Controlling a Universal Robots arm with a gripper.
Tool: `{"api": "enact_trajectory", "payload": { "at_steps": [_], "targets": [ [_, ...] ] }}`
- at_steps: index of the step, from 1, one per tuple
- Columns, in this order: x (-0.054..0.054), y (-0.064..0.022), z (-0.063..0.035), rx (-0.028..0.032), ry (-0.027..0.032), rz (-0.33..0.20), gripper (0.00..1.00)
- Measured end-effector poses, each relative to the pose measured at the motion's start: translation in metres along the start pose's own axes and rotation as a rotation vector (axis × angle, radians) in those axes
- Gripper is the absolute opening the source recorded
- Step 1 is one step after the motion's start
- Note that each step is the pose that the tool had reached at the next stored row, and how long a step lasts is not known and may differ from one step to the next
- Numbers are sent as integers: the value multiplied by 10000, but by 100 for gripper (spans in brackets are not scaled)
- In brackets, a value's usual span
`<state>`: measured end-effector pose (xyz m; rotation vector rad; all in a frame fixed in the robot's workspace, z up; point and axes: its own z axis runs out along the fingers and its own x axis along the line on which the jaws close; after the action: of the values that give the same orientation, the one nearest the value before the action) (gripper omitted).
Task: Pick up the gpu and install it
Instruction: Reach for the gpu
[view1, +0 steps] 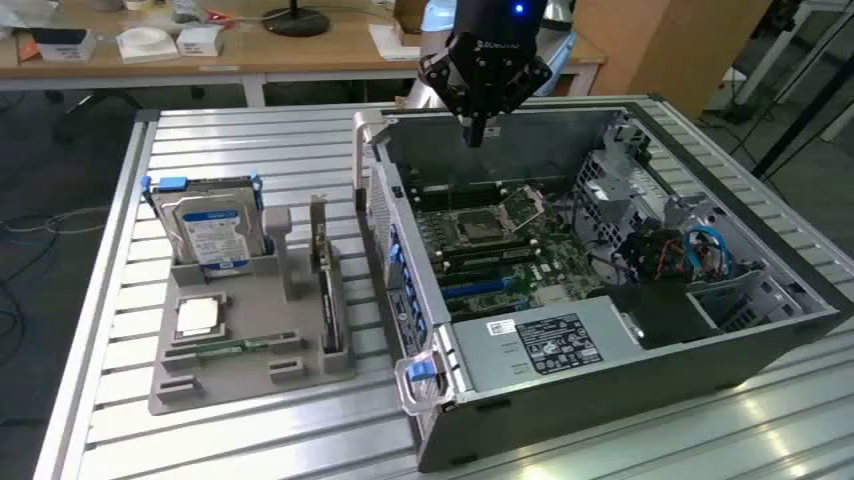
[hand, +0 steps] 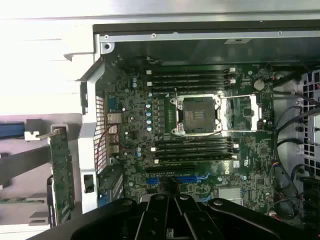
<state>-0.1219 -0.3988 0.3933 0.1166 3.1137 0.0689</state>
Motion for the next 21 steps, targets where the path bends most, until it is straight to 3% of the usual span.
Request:
{"api": "enact_trajectory", "payload": {
  "at_steps": [12, 21],
  "targets": [
    [2, 0, 0, 0, 0, 0, 11],
    [100, -8, -3, -2, 0, 0, 11]
  ]
}}
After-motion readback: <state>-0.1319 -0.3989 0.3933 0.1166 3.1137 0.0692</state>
